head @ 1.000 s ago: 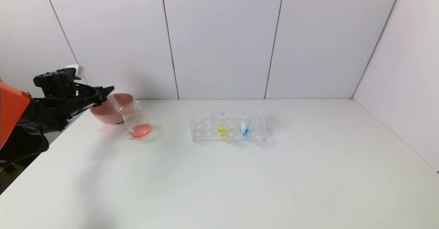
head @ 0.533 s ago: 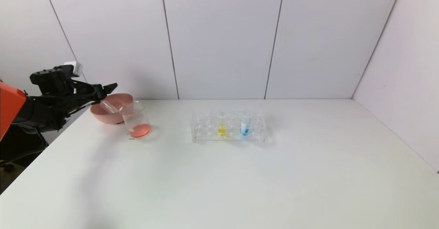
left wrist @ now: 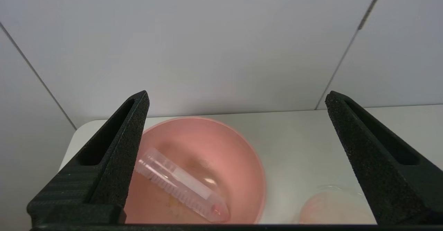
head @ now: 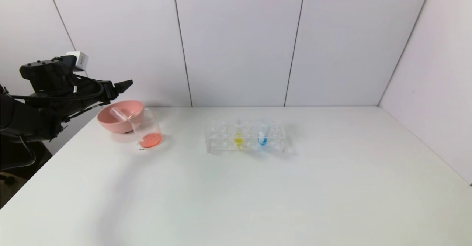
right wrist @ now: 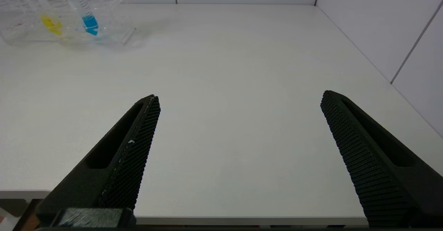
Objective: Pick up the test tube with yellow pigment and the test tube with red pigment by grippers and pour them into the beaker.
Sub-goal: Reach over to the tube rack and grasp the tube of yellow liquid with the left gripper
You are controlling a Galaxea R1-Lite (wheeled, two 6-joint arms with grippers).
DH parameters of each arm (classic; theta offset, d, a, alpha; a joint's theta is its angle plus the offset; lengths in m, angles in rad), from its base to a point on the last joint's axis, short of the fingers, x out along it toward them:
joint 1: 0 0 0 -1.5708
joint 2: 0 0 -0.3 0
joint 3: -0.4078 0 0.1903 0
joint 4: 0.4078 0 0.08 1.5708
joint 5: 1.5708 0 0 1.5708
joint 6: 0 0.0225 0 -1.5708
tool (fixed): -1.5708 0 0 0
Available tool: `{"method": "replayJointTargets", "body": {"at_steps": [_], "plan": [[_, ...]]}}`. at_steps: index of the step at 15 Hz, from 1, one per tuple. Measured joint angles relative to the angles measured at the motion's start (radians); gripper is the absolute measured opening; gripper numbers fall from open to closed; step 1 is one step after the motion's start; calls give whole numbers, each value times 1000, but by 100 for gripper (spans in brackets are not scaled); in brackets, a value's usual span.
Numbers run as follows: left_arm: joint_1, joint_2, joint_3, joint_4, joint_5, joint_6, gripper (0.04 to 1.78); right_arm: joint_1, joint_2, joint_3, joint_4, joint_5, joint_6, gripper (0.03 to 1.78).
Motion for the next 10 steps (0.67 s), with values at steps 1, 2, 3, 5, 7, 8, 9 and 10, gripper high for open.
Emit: {"method": "replayJointTargets", "body": {"at_steps": [1,2,3,5,7,8,9,10], "plan": [[-16,-38,33,1,0,-1,178,0,0,0,0,0,0,170],[-36,-74,63,1,3,-1,178,0,0,0,0,0,0,170],[-62,-111,95,0,6,-2,178,0,0,0,0,0,0,170],[-133,-189,156,0,24,-1,178,0,0,0,0,0,0,170],[-217,-261,216,4,64,-1,178,0,0,0,0,0,0,170],[-260,-291,245,3,84,-1,178,0,0,0,0,0,0,170],[-304,-319,273,1,101,-1,178,0,0,0,0,0,0,170],[-350,-347,300,-1,122,0,178,0,0,0,0,0,0,170]]}}
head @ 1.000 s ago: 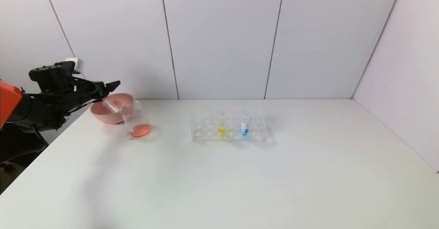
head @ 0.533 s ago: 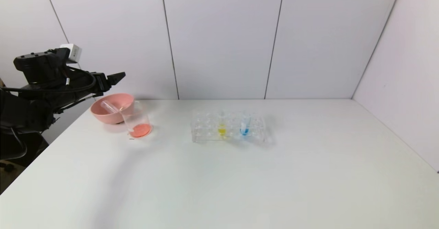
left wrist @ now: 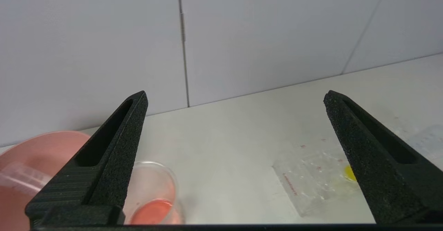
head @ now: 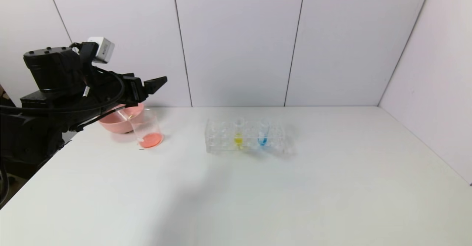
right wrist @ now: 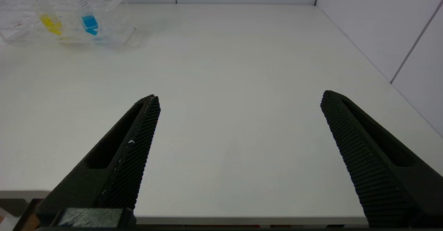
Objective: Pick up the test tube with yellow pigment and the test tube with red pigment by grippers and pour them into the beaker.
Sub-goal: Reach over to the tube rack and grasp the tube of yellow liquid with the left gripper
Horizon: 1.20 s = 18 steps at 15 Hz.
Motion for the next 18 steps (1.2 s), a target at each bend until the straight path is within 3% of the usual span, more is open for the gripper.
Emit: {"method": "replayJointTargets", "body": {"at_steps": [10,14,18], "plan": [[-367,-167,252,-53,170,5,178,0,0,0,0,0,0,170],[-488,-123,280,-111,269,1,178,0,0,0,0,0,0,170],[-544,11,269,-231,340,-1,178,0,0,0,0,0,0,170]]}}
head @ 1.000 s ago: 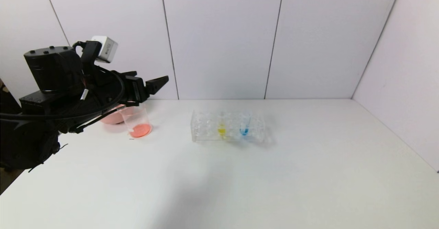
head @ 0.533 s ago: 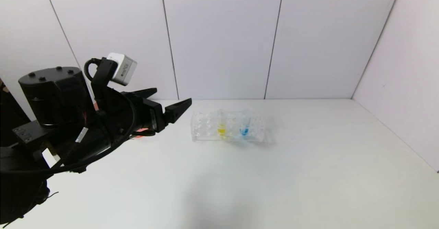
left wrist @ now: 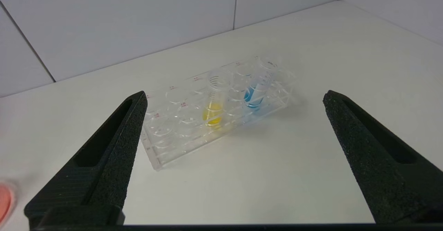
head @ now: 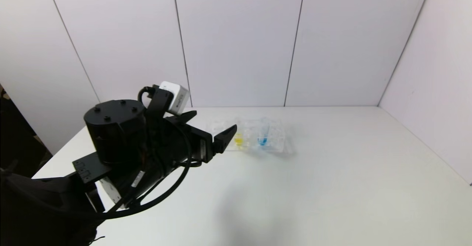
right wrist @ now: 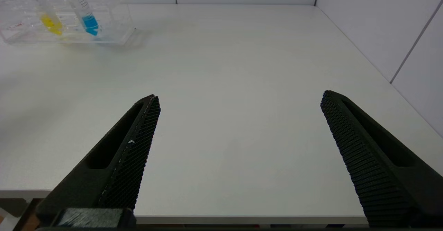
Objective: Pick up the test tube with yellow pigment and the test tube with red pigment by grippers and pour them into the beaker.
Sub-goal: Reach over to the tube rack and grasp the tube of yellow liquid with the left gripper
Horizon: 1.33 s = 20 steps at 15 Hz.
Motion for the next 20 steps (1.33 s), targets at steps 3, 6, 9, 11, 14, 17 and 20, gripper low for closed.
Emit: {"method": "replayJointTargets", "body": {"at_steps": [3,6,9,11,14,17,20], "plan": [[-22,139,-40,-115,83,-5,178,0,0,0,0,0,0,170],[-29,261,-109,-141,117,-9,178,0,0,0,0,0,0,170],[-29,362,-185,-172,180,-5,178,0,0,0,0,0,0,170],[-28,429,-237,-230,245,13,178,0,0,0,0,0,0,170],[-19,510,-306,-274,302,43,178,0,0,0,0,0,0,170],[-17,558,-350,-278,328,43,178,0,0,0,0,0,0,170],[-17,594,-375,-325,335,47,178,0,0,0,0,0,0,170]]}}
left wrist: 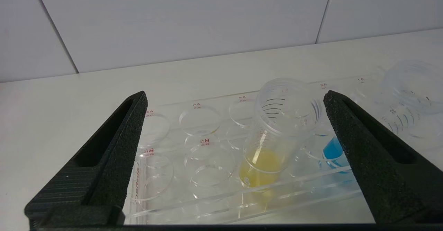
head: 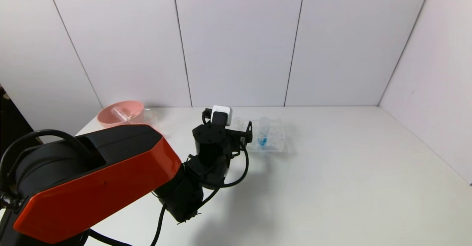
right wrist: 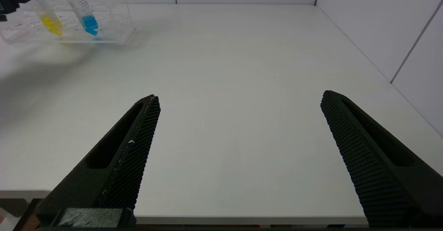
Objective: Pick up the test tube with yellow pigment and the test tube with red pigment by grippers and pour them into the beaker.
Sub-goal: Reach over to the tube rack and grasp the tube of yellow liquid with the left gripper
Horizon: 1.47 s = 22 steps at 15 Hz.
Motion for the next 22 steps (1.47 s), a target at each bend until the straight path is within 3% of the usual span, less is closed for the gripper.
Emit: {"method": "replayJointTargets", "body": {"at_steps": [7,9,12,17,19,22], "plan": [[8,13,-13,-5,0,0,177,0,0,0,0,0,0,170],[10,12,-14,4,-1,9,169,0,0,0,0,0,0,170],[11,14,-17,9,-9,15,138,0,0,0,0,0,0,170],[9,13,-20,29,-21,16,53,0,0,0,0,0,0,170],[9,13,-19,29,-20,17,44,0,0,0,0,0,0,170],[10,13,-19,29,-16,29,44,0,0,0,0,0,0,170]]}}
